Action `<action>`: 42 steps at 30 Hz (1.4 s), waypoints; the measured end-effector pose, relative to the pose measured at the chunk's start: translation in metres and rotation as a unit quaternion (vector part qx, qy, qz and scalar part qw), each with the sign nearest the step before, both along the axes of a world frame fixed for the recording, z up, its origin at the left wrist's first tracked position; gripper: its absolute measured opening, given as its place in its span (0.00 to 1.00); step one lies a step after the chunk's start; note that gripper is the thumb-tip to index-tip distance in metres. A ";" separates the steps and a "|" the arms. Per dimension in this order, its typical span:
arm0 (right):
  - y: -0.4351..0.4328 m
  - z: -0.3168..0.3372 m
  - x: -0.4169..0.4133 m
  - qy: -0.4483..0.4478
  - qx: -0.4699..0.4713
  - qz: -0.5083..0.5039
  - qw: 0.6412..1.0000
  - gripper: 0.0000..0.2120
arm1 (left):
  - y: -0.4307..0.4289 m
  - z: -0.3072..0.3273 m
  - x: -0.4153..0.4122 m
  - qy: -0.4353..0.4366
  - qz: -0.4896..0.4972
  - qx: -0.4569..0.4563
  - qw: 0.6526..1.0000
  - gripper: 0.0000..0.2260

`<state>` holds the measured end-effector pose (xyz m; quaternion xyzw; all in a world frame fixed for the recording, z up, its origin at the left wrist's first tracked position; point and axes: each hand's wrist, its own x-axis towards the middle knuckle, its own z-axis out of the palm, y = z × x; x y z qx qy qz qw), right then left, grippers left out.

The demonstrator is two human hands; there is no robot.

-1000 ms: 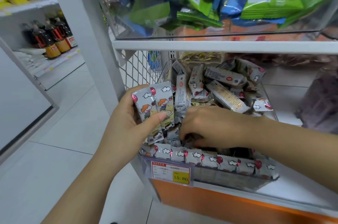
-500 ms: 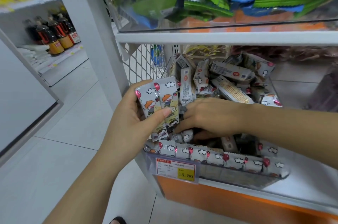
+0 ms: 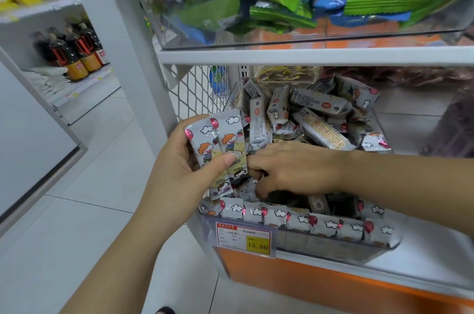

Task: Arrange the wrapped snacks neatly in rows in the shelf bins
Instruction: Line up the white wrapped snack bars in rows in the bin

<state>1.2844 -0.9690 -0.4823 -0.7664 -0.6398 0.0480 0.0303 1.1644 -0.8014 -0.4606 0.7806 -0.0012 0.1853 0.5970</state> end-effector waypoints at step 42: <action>-0.067 0.026 -0.034 0.008 0.415 -0.290 0.862 0.08 | 0.004 -0.004 -0.007 -0.014 0.012 -0.012 1.000 0.19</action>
